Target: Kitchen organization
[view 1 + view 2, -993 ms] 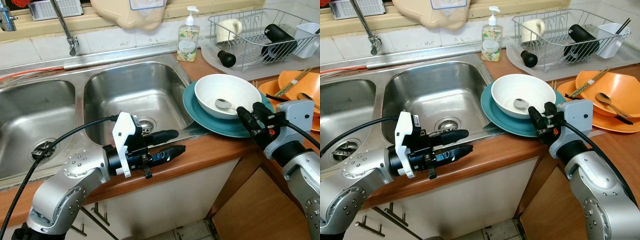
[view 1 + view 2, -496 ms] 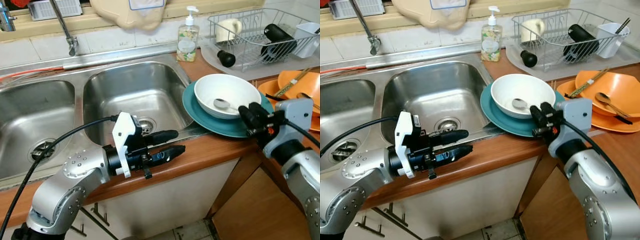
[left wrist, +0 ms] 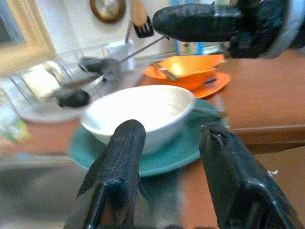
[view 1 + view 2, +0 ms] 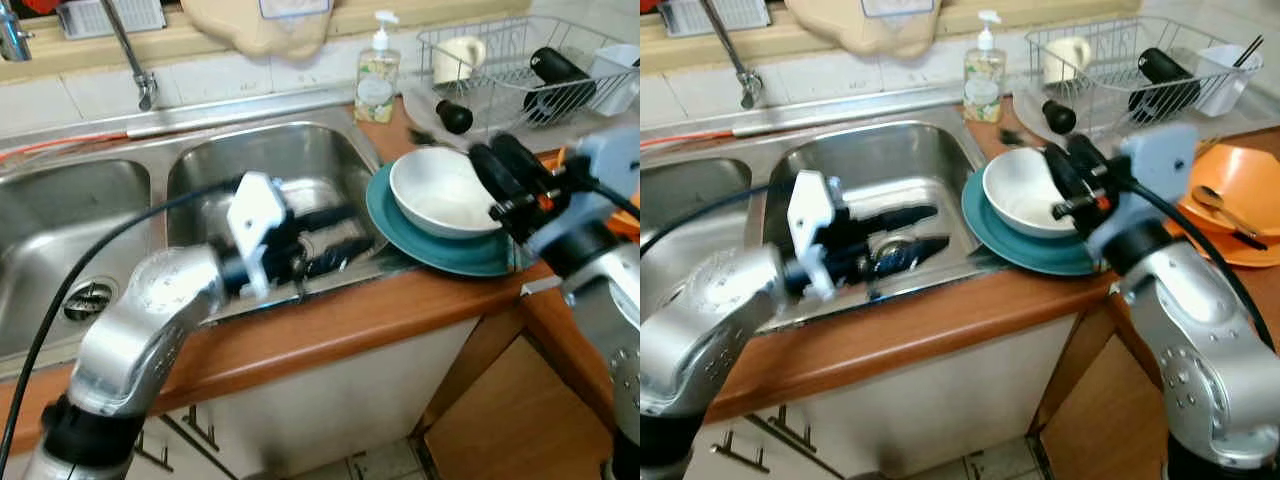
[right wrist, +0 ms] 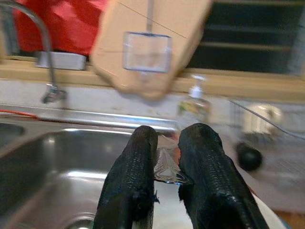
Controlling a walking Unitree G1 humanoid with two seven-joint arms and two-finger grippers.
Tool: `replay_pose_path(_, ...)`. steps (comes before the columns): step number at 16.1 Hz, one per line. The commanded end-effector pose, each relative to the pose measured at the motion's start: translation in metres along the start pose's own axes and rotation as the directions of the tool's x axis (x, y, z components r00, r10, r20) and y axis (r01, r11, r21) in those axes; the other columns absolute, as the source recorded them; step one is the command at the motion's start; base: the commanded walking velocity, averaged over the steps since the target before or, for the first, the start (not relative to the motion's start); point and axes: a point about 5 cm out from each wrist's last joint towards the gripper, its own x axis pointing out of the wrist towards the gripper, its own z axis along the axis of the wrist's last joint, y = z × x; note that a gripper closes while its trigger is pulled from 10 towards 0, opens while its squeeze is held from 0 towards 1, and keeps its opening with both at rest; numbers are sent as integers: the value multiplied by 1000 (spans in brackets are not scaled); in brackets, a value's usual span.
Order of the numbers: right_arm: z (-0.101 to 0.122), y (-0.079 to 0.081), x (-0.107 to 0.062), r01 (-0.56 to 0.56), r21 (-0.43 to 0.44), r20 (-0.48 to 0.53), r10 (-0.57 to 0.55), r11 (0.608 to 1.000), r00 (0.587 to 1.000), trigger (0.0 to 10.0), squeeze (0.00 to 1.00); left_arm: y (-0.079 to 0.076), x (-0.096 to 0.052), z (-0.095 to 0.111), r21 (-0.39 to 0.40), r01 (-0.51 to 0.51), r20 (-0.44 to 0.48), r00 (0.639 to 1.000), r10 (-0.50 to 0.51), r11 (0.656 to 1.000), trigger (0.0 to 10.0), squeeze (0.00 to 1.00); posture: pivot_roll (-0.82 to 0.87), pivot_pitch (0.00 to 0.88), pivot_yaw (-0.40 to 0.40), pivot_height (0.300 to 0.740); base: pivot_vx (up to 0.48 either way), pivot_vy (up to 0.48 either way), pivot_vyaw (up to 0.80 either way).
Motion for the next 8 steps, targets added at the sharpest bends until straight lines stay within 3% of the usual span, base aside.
replay_pose_path(1, 3, 9, 6, -75, -3, -5, 75, 997, 997, 0, 0, 7, 5, 2, 114, -25, -21, 999, 28, 993, 10000, 0, -93, 0, 66, 740, 0, 0, 0)
replay_pose_path(2, 4, 12, 7, -96, -10, -9, 96, 995, 995, 0, 0, 10, 8, 3, 144, -40, -20, 999, 43, 989, 10000, 0, -93, 0, 66, 740, 0, 0, 0)
replay_pose_path(5, 5, 30, 18, -207, -22, -22, 207, 978, 978, 0, 0, 30, 21, 4, 345, -109, -31, 991, 127, 932, 10000, 0, -84, 0, 64, 740, 0, 0, 0)
replay_pose_path(6, 4, 33, 21, -227, -24, -27, 226, 974, 974, 0, 0, 35, 25, 2, 414, -119, -42, 988, 150, 903, 4667, 0, -84, 0, 68, 740, 0, 0, 0)
replay_pose_path(7, 4, 35, 22, -234, -25, -30, 233, 972, 972, 0, 0, 37, 27, 2, 440, -125, -42, 986, 160, 889, 4667, 0, -85, 0, 69, 740, 0, 0, 0)
replay_pose_path(8, 4, 37, 23, -252, -21, -31, 251, 968, 968, 0, 0, 41, 31, 3, 501, -132, -40, 984, 175, 855, 3020, 0, -84, 0, 70, 740, 0, 0, 0)
